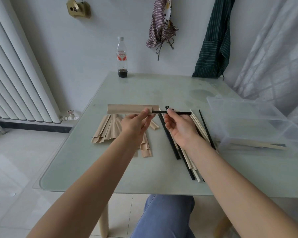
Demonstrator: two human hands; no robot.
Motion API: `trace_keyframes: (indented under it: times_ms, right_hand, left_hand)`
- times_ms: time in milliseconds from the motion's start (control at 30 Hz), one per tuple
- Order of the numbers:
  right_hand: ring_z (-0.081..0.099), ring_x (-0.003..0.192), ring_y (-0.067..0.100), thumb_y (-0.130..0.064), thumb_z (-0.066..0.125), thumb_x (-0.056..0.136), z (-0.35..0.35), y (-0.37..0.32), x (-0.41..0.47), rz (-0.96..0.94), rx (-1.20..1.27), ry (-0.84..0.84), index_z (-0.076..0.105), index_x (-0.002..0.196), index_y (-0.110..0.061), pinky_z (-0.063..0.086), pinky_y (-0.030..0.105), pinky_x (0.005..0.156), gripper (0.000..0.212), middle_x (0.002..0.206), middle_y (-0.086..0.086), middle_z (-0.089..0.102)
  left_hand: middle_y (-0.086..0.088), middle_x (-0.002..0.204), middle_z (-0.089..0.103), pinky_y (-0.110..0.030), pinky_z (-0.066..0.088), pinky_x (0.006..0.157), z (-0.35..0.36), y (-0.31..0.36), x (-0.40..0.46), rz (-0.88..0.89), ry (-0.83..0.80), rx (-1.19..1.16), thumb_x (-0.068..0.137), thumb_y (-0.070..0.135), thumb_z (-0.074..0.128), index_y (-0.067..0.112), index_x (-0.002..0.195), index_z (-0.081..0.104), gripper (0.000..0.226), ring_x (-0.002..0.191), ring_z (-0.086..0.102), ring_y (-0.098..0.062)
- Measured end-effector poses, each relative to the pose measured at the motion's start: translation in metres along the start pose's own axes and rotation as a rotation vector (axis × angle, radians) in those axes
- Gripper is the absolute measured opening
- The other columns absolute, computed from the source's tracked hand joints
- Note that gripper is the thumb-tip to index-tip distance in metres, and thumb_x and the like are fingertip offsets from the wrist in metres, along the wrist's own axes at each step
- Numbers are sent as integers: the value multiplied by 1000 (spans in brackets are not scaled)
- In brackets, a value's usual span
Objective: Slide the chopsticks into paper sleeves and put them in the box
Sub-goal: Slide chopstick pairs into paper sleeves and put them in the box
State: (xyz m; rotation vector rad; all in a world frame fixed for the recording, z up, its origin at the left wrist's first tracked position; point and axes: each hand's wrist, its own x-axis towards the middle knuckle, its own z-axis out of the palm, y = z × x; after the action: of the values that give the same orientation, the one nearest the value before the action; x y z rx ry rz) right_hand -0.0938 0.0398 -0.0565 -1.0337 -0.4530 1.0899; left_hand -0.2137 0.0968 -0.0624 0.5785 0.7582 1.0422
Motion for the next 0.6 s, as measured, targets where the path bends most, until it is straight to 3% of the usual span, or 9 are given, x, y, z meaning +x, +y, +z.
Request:
trace_keyframes:
  times_ms: [100,233,367,433,533,600]
  right_hand:
    - [59,53,4,-9,58,91,-4,0,1,1,-86,-63,62,80,-8,49,13,53,12,64,0,62]
    - [59,51,3,-8,58,90,-1,6,5,-18,-22,-39,62,79,-8,49,13,52,11,58,-3,64]
    - [58,60,8,0,59,88,-6,7,9,2,-176,-101,63,87,-5,49,13,55,6,64,1,63]
    - [59,70,14,3,60,85,-15,10,15,-8,-567,-64,61,102,-4,51,21,65,18,75,6,63]
    - [57,86,21,-8,62,86,-27,20,27,-140,-1421,56,55,112,-8,45,28,71,27,98,8,62]
    - [54,96,26,-14,60,90,-26,26,29,-168,-1714,36,52,115,-5,40,29,70,28,111,11,55]
  left_hand:
    - [-14,90,67,-14,55,57,-6,2,4,-10,-7,-1,85,3,65,-5,95,59,14,66,72,-16]
    - [-12,90,66,-14,54,55,-4,-1,5,-3,7,-27,86,3,64,-6,107,57,24,63,71,-14]
    - [-12,89,66,-13,54,56,-14,1,11,-6,6,3,87,4,63,-5,95,59,13,63,71,-13]
    - [-14,89,66,-13,53,52,-21,2,16,0,36,14,88,4,62,-4,91,59,9,61,71,-13]
    - [-15,89,66,-14,53,50,-27,1,21,2,92,44,88,5,62,-3,90,59,8,58,70,-13]
    - [-14,88,67,-16,57,59,-28,0,23,-6,101,58,88,5,63,-4,91,60,10,60,71,-14]
